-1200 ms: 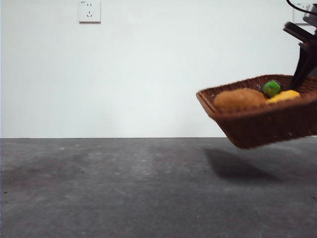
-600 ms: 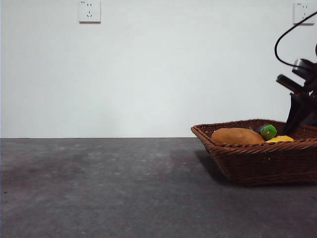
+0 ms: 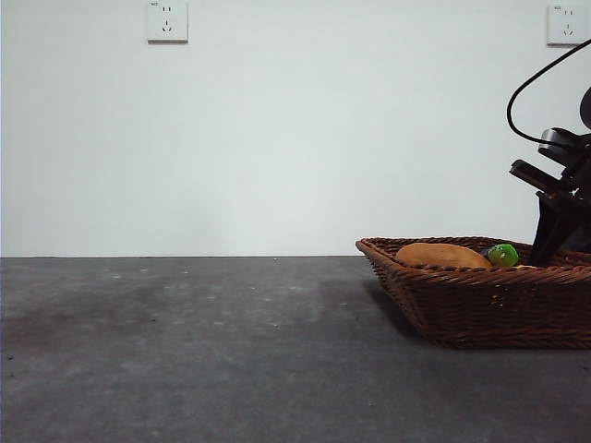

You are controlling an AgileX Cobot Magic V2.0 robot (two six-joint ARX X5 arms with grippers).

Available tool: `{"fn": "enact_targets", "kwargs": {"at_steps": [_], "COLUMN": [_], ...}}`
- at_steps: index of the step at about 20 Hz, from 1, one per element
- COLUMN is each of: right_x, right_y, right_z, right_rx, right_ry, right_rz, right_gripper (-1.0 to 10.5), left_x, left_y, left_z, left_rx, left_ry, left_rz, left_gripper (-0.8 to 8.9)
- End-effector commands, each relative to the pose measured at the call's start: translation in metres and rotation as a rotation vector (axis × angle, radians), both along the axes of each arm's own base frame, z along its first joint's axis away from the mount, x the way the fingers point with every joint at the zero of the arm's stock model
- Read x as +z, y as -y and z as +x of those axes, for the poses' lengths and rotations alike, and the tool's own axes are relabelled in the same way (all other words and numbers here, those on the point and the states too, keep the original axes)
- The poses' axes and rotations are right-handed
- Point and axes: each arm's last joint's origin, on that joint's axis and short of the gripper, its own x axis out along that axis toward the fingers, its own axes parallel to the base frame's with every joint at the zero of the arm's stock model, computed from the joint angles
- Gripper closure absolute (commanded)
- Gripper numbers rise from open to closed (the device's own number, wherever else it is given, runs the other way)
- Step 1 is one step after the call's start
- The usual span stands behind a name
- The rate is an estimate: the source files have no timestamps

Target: Help me put the vegetables on the table into the basket

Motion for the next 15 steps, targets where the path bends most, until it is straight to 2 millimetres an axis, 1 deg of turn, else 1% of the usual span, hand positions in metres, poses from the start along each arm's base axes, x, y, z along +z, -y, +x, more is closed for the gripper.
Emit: {"fn": "enact_targets", "kwargs": {"at_steps": [1,4,5,6,7,9,11,12,14,15], "right_x": [-0.007,-0.007,-0.007,-0.005,-0.001,0.014,0.04,0.059,0.102,0.122], "right_y": [-0.004,-0.004,-0.004,-0.004,-0.004,-0.004,-0.004,-0.004,-0.005,-0.006], "right_z": [0.001,0.001,0.002,0.003,0.003,0.003,-0.003,-0.009,-0.03,-0.045], "right_rx": [0.023,0.02,0.019,0.018,0.021,0.02,0.015,0.005,-0.005,-0.004], "right_ry": [0.002,0.002,0.009,0.02,0.032,0.075,0.125,0.15,0.195,0.205], "right_rz": [-0.051,-0.056,-0.056,-0.052,-0.047,-0.051,-0.06,-0.079,-0.098,-0.097], "right_gripper": [9.6,9.3,8.3,6.5,5.2,5.0,5.1,5.1,5.1,5.1], "left_x": [-0.002,-0.002,-0.002,-0.002,-0.002,-0.002,-0.002,-0.002,-0.002,-0.002], "left_y": [0.0,0.0,0.0,0.0,0.0,0.0,0.0,0.0,0.0,0.0], "left_z": [0.001,0.001,0.001,0.001,0.001,0.001,0.001,0.001,0.001,0.001], "left_rx": [-0.001,-0.001,-0.001,-0.001,-0.001,-0.001,-0.001,-0.002,-0.006,-0.006], "left_ry": [0.0,0.001,0.001,0.0,-0.001,-0.001,0.0,0.0,0.003,0.004], "left_rz": [0.002,0.002,0.002,0.003,0.003,0.003,0.003,0.004,0.008,0.009], "left_gripper": [8.22,8.22,8.22,8.22,8.22,8.22,8.22,8.22,8.22,8.22]}}
